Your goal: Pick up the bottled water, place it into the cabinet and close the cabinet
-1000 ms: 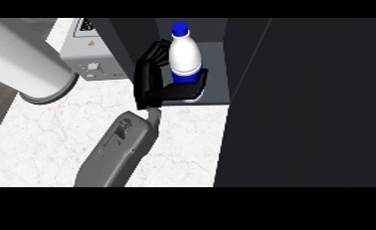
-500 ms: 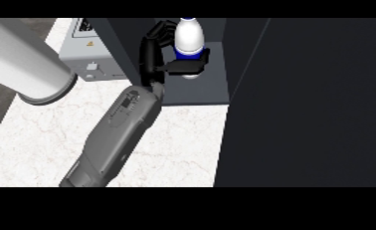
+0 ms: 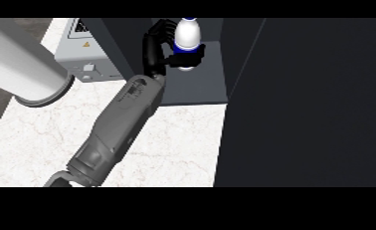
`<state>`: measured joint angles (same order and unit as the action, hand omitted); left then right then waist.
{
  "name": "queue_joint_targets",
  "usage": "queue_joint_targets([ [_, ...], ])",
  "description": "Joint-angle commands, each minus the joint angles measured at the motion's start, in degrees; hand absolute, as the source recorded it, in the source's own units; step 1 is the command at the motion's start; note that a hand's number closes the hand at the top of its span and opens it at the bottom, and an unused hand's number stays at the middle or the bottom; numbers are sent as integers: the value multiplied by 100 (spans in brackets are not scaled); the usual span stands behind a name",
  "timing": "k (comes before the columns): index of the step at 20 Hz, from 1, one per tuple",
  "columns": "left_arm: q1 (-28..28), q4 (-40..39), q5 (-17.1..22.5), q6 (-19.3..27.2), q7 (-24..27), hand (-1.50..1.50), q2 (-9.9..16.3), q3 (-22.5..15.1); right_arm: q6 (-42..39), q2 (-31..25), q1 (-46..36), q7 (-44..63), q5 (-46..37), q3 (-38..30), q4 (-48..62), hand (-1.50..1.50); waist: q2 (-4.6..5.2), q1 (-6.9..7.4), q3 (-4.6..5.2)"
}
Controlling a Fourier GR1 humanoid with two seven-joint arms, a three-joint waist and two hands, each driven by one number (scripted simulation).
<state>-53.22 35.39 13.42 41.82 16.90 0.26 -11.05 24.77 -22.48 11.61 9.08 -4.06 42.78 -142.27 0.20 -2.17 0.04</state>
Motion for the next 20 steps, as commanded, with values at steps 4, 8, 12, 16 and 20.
queue_joint_targets([
  [4,-277,-1205,-24,60,407,150,-25,229,-44,-112,-57,467,-140,-21,-720,-150,37,-37,3],
  [8,-296,-1432,38,-63,671,150,-1,505,-46,-79,-185,532,-170,-95,-666,-150,14,48,1],
  [12,-546,-1919,82,49,968,150,-26,640,-5,23,-183,290,-252,40,-326,-150,35,-15,1],
  [16,-907,-2409,67,109,895,150,89,703,-113,-176,2,140,-75,49,-505,-150,72,-142,1],
  [20,-992,-2765,-130,363,885,-150,82,605,36,-34,-50,113,-235,222,-295,-150,73,-149,3],
])
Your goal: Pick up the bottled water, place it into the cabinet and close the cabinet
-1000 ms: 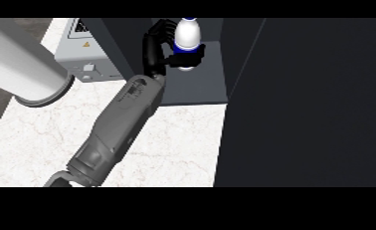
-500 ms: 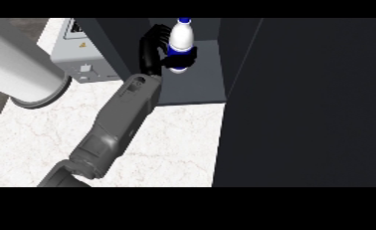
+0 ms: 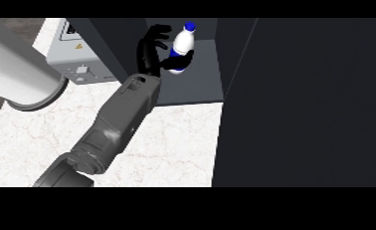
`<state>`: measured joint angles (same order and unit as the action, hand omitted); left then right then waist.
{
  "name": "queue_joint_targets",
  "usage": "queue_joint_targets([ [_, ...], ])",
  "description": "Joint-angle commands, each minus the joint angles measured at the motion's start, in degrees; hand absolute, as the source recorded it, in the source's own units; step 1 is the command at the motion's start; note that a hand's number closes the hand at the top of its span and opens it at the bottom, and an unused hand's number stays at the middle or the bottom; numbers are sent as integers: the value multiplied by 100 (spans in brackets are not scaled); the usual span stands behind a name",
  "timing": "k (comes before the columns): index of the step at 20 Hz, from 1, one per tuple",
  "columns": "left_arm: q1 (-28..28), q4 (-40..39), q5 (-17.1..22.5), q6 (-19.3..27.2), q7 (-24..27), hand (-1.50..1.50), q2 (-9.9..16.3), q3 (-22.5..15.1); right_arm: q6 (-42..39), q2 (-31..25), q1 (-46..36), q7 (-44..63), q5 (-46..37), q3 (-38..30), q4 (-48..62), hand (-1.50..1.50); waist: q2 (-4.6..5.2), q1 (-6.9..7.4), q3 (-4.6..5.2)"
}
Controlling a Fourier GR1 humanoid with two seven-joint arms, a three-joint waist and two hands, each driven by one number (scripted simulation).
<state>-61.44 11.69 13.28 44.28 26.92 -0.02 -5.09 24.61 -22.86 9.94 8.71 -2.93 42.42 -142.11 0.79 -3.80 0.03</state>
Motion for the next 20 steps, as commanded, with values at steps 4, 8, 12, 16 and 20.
queue_joint_targets([
  [4,-181,-748,-364,426,-153,-150,139,-197,-134,-263,129,70,52,-121,-552,-150,49,-55,-1],
  [8,71,-704,-372,600,54,-150,1,-185,-101,-297,199,152,-129,76,-620,-150,14,-8,5],
  [12,39,-656,-313,580,139,-150,118,-54,-116,-245,183,-61,66,-97,-393,-150,32,21,2],
  [16,176,-475,-178,238,417,-150,89,97,-101,-274,134,33,-22,-47,-442,-150,56,-26,10],
  [20,3,-250,-129,-250,627,-150,2,165,-2,-104,181,-75,-233,355,-292,-150,26,-10,11],
])
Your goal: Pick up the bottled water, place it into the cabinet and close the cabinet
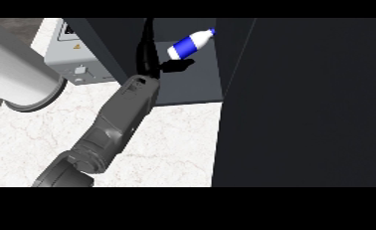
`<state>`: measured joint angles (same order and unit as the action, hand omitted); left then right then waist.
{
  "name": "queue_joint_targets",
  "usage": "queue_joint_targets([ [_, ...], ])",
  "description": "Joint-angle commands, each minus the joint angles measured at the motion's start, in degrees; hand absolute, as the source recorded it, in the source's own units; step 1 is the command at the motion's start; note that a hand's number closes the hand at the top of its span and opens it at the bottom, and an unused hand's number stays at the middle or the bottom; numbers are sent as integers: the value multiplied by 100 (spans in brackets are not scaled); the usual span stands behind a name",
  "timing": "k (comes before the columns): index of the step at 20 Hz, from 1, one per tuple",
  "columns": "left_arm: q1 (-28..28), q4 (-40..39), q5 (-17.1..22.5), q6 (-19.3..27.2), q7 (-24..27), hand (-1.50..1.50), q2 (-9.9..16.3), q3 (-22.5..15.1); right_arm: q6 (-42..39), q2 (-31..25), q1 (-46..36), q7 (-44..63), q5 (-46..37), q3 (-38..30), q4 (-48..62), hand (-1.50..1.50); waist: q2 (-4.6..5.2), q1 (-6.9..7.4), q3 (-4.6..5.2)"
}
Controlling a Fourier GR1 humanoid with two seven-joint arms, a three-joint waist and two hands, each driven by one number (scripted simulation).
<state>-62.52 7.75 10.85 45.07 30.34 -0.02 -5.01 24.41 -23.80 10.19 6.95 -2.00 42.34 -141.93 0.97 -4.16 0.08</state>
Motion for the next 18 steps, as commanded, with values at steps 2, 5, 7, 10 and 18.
queue_joint_targets([
  [2,269,498,295,-779,809,150,2,312,-74,-13,-22,30,43,-73,-61,-150,37,65,4],
  [5,377,820,641,-1307,1096,150,2,428,-114,-203,103,267,-6,105,-548,-150,-22,4,6],
  [7,210,874,671,-1604,1145,150,2,527,-45,-320,203,346,-112,30,-657,-150,-38,79,3],
  [10,320,916,789,-2079,1281,150,1,492,-38,-240,91,343,-165,109,-495,-150,-53,169,-1],
  [18,1006,1954,1509,-3177,764,150,1,-240,221,-238,-1,606,-258,-162,-613,-150,-151,393,-3],
])
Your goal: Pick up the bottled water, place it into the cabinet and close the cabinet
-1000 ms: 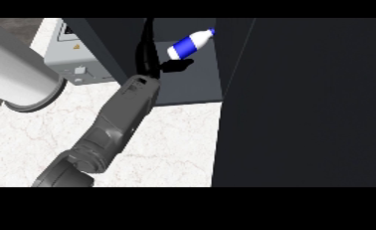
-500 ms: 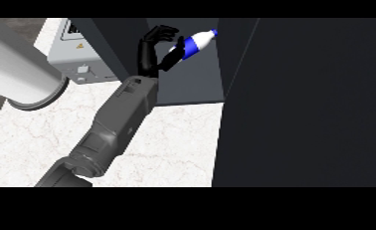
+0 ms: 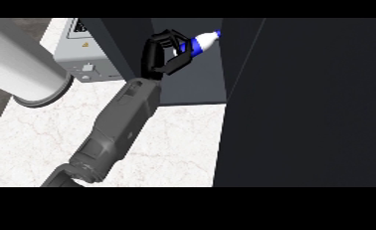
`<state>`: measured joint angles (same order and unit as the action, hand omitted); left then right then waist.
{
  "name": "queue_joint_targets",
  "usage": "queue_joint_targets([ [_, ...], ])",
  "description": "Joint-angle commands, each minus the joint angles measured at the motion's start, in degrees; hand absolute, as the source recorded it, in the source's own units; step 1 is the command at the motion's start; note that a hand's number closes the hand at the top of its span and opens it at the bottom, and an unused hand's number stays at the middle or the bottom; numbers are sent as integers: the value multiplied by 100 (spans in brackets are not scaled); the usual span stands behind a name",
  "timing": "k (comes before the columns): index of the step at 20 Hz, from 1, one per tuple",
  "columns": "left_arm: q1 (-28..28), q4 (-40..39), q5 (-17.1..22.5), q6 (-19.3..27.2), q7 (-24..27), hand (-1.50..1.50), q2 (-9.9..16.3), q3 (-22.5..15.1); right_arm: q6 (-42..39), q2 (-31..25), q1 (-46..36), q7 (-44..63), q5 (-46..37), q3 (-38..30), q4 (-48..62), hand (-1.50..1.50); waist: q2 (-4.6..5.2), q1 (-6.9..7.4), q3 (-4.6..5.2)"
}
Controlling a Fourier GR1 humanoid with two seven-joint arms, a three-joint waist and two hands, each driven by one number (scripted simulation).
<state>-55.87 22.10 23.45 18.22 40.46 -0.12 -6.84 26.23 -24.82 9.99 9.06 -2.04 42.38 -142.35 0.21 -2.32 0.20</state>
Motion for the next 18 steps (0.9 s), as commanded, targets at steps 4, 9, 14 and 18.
queue_joint_targets([
  [4,1151,1366,387,-1007,-461,150,13,-415,168,-109,117,138,-497,46,-238,-150,-121,334,-17],
  [9,2060,2815,498,-721,-867,150,12,-850,218,-314,95,456,-464,-67,-650,-150,-136,399,-15],
  [14,3224,4474,538,-461,-1188,150,105,-1253,96,-553,264,187,-283,-41,-593,-150,-161,449,-23],
  [18,4535,5855,468,-556,-1385,150,580,-1666,18,-574,-10,305,-417,153,-411,150,-131,463,-16],
])
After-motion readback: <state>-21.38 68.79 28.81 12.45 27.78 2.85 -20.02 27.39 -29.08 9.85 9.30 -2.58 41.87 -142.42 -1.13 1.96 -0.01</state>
